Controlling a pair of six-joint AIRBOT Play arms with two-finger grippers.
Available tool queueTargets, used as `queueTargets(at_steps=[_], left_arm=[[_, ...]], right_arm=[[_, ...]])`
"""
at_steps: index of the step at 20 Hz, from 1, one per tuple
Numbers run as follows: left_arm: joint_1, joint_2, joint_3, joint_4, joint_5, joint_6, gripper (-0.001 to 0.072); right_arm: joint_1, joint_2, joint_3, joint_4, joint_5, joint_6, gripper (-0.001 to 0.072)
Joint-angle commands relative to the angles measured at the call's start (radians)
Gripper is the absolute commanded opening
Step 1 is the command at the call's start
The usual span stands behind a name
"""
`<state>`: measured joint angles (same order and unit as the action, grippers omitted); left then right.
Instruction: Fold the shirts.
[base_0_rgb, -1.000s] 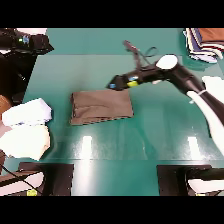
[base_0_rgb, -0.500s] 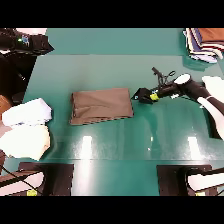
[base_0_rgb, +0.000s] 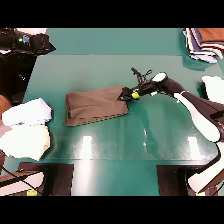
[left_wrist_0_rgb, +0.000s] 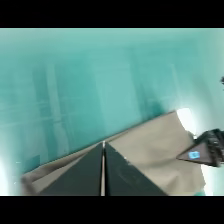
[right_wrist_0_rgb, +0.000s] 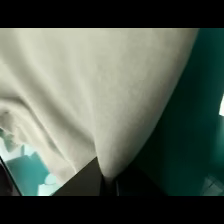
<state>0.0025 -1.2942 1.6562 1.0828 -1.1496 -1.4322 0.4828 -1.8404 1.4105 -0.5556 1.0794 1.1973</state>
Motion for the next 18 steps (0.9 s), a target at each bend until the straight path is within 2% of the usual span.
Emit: queueTargets(at_steps=[1,6,13,18], left_arm=[[-0.024,0.001,-0.001,-0.023,0.010,-0.003,0.0022],[-0.156,0.001,0.000,-0.021,0.050,-0.004,0.0022],[-0.278,0.001,0.000,-0.021,0.115,-0.011,0.0023],[-0.309,0.001,0.000,-0.023,0.167,-0.012,0.0023]], right_arm=[[0.011,-0.007,0.059,0.003,-0.027,-0.030,0.0014],[-0.155,0.105,0.059,-0.002,-0.047,-0.027,0.0014],[-0.636,0.338,0.059,-0.145,-0.039,-0.027,0.0014],[-0.966,0.367,0.059,-0.143,-0.077,-0.027,0.0014]])
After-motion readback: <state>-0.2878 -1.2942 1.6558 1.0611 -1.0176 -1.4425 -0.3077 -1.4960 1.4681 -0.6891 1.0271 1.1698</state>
